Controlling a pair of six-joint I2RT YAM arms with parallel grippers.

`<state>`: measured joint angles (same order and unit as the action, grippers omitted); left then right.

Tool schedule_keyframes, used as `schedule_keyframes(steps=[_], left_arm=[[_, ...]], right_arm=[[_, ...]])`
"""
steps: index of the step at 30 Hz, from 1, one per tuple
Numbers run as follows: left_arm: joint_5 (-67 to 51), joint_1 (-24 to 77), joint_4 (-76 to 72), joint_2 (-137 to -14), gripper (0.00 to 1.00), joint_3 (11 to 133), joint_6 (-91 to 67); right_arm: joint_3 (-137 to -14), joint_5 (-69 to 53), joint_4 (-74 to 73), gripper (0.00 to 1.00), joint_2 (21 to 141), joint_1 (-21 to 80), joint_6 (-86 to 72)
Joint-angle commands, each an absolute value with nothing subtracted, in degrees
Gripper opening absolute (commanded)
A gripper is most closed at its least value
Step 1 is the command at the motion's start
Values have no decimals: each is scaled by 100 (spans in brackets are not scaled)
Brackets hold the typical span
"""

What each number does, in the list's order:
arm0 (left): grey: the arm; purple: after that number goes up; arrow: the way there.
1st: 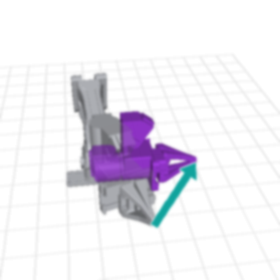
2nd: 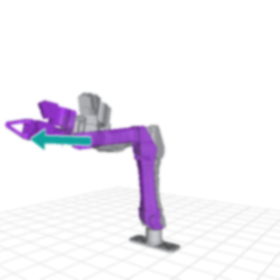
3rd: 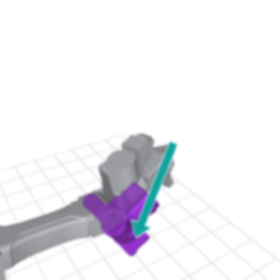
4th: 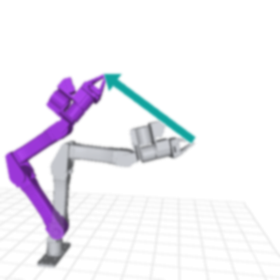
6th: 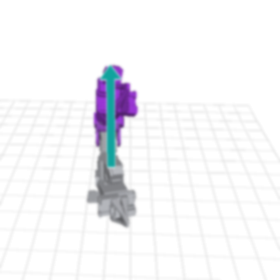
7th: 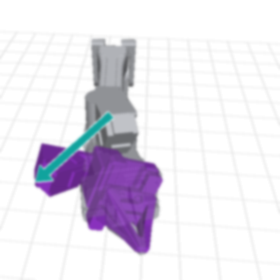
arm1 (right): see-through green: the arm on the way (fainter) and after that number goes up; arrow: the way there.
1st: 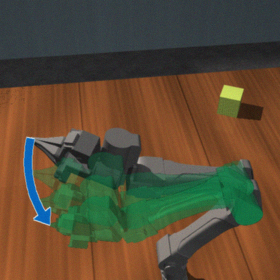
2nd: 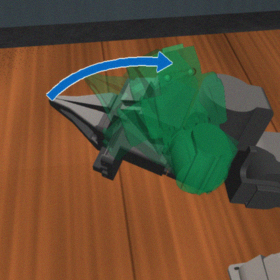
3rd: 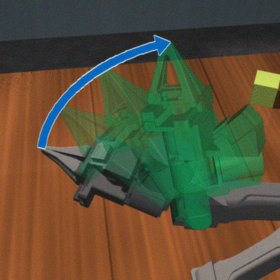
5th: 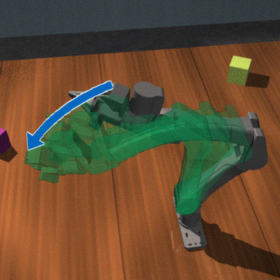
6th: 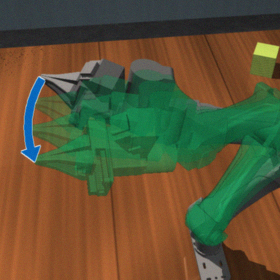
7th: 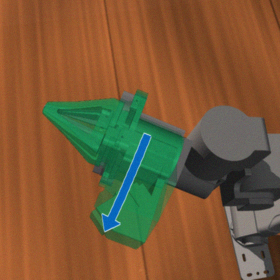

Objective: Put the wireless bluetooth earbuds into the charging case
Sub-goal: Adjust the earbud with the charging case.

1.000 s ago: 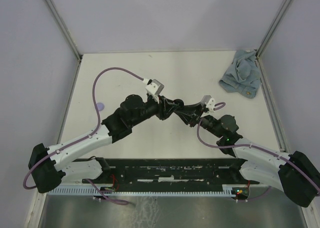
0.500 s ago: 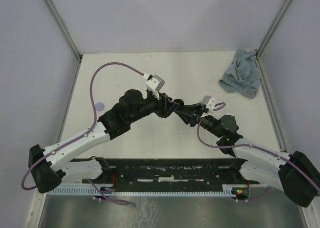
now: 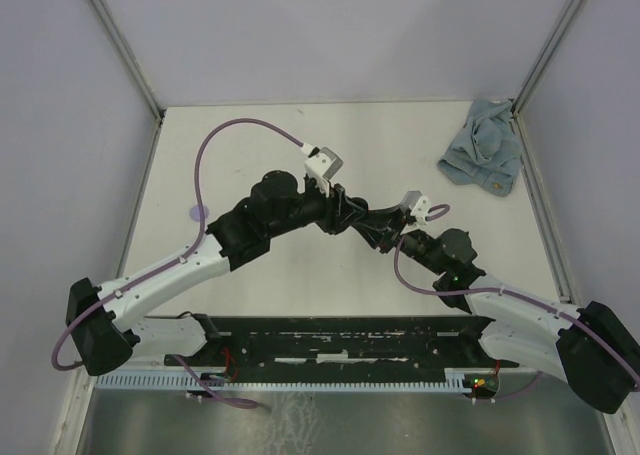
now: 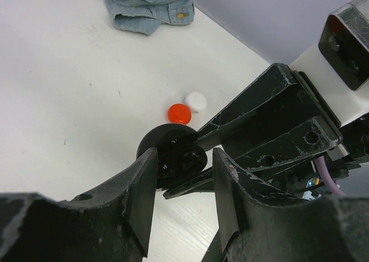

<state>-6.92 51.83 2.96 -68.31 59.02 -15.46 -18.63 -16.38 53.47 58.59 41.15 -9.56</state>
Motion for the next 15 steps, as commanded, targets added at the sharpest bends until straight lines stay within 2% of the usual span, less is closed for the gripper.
schedule_keyframes(steps=[1, 8, 15], left_arm=[[-1146, 5200, 203, -6944, 49, 6240, -1546], [-1084, 5202, 284, -6916, 49, 6260, -1411], [-38, 5184, 663, -6295, 63, 6074, -1345]], right_arm=[[-2113, -1737, 5596, 2, 5838, 4126, -914], [-2141, -1807, 5518, 2, 5834, 4123, -915], [-2199, -1801, 4987, 2, 5664, 4123, -806]])
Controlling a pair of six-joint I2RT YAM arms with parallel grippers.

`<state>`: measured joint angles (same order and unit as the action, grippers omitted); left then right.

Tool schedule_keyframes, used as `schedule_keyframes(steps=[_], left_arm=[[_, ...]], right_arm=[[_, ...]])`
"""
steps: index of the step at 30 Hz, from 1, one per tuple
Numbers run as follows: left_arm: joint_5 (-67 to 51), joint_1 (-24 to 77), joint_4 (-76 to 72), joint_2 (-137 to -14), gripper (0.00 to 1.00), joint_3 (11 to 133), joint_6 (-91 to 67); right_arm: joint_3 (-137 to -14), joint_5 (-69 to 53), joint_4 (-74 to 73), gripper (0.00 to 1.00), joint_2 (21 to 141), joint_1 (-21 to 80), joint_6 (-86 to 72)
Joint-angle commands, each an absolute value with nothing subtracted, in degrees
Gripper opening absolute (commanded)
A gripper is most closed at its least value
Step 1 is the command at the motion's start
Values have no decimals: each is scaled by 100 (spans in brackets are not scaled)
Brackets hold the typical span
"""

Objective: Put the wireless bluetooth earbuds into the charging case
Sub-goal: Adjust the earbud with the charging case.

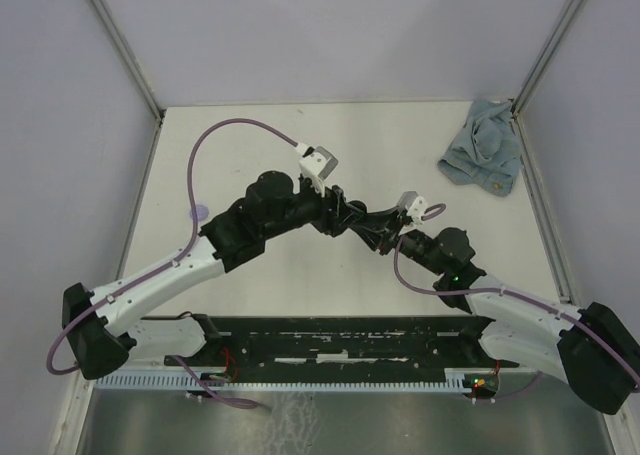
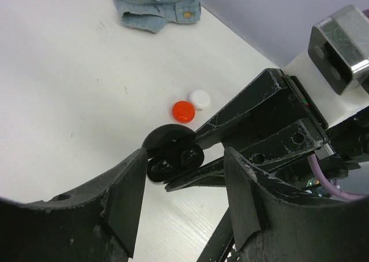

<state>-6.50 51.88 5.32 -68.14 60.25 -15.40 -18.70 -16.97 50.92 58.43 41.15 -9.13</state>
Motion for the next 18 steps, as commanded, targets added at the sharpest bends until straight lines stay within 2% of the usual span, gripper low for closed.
schedule_keyframes(steps=[1, 6, 18], left_arm=[[36, 5178, 753, -6236, 65, 6073, -1318], [-269, 4953, 1009, -6219, 74, 6093, -1289], [-3404, 3762, 13, -6688, 76, 5826, -2130]], right_arm=[[-2224, -1841, 4919, 2, 5657, 4122, -797], [-2442, -2231, 4617, 2, 5688, 4119, -803], [-2814, -3015, 4513, 2, 5995, 4096, -984]])
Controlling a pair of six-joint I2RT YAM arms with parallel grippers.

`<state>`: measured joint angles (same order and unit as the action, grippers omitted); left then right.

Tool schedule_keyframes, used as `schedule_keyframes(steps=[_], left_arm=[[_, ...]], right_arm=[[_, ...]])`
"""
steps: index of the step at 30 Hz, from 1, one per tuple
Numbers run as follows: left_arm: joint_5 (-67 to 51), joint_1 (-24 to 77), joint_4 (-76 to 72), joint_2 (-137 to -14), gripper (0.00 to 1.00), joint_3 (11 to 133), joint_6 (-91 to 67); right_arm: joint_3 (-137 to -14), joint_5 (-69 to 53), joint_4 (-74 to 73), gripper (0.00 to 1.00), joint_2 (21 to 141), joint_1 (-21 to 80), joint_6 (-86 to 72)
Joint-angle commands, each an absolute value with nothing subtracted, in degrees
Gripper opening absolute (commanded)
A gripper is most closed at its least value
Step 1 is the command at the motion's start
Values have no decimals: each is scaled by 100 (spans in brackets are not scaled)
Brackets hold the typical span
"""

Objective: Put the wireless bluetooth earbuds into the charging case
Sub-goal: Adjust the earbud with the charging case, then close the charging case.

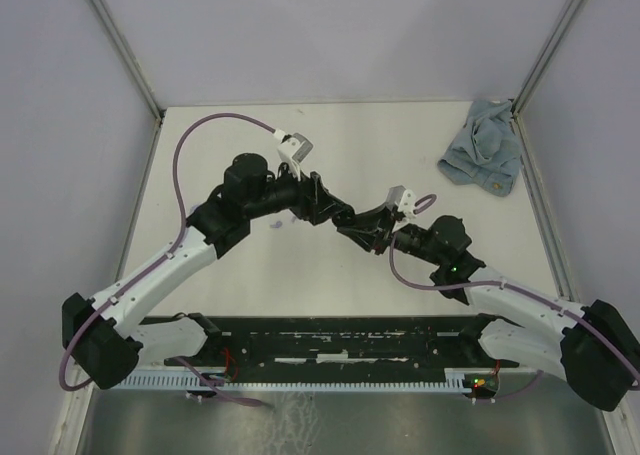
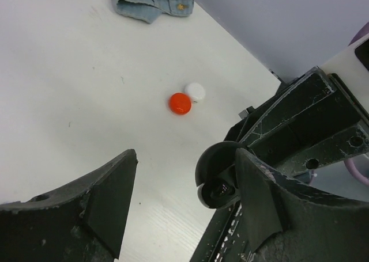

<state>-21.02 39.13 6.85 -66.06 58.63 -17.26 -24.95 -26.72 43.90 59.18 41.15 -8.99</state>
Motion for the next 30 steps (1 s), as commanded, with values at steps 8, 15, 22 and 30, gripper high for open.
schedule_keyframes(steps=[8, 15, 22, 30], left_arm=[[-4193, 3762, -152, -6905, 75, 5752, -2098], [-4431, 3762, -168, -6763, 71, 5689, -1997], [-4518, 3762, -272, -6424, 70, 5566, -1954], [-3820, 3762, 76, -6150, 69, 5594, -1896]], right_arm=[[-2873, -3124, 4621, 2, 6119, 4046, -1129], [-2829, -3119, 4588, 2, 6139, 3928, -1215], [-2791, -3126, 4509, 2, 6234, 3758, -1406], [-2726, -2782, 4152, 2, 6352, 3494, -1779]])
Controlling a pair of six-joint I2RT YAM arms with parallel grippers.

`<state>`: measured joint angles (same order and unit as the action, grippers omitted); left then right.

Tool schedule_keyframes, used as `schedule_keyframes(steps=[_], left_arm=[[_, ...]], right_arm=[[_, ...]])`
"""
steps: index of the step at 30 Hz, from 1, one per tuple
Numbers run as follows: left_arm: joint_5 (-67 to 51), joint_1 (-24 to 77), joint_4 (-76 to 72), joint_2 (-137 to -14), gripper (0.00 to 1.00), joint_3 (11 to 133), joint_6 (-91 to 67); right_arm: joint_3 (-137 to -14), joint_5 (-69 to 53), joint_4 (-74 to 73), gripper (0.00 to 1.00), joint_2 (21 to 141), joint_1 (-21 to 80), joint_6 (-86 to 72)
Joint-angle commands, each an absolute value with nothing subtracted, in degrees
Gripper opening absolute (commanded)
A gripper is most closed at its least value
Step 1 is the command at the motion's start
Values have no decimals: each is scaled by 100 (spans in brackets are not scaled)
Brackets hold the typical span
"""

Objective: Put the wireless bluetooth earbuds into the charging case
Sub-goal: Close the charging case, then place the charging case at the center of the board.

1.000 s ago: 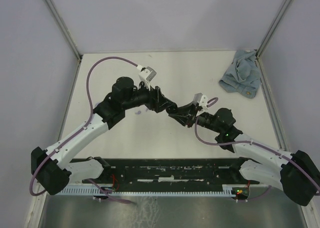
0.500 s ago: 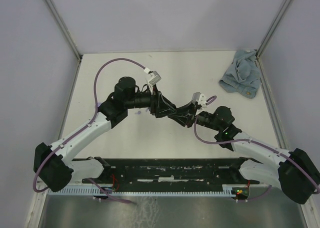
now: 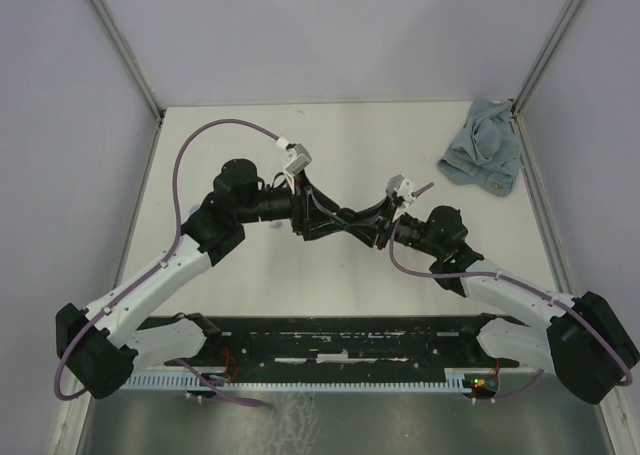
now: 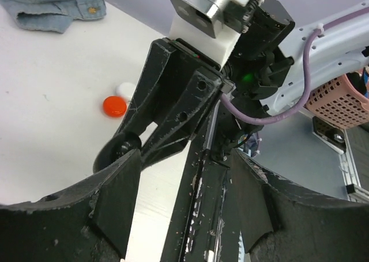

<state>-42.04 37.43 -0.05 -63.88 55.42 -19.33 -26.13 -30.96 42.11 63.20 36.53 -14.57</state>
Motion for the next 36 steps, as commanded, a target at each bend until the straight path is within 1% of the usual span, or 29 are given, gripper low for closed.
schedule_keyframes(steps=[1, 4, 8, 11, 15, 21, 28, 36], left_arm=[[-3545, 3764, 230, -6104, 69, 5624, -1864], [-2629, 3762, 839, -5922, 70, 5752, -1811], [-1077, 3748, 1734, -5743, 72, 6089, -1773], [-137, 3753, 2383, -5626, 73, 6349, -1717], [716, 3753, 2913, -5457, 75, 6423, -1538], [2010, 3744, 3218, -5347, 77, 6048, -1187], [2149, 3275, 3086, -5200, 77, 5663, -1139], [1660, 2379, 2927, -5242, 78, 5455, -1093]], right_arm=[[-2752, -2690, 3900, 2, 6348, 3438, -1820], [-2754, -2478, 3524, 2, 6359, 3178, -2082], [-2714, -2241, 3188, 2, 6408, 2889, -2483], [-2839, -1955, 2563, 2, 6511, 2699, -2734], [-3124, -1668, 1624, 2, 6882, 2407, -3120], [-3545, -1578, 749, 3, 7651, 1967, -3591], [-3874, -1991, 513, 9, 8568, 1561, -3943], [-4095, -2197, 435, 19, 9355, 1327, -4036]])
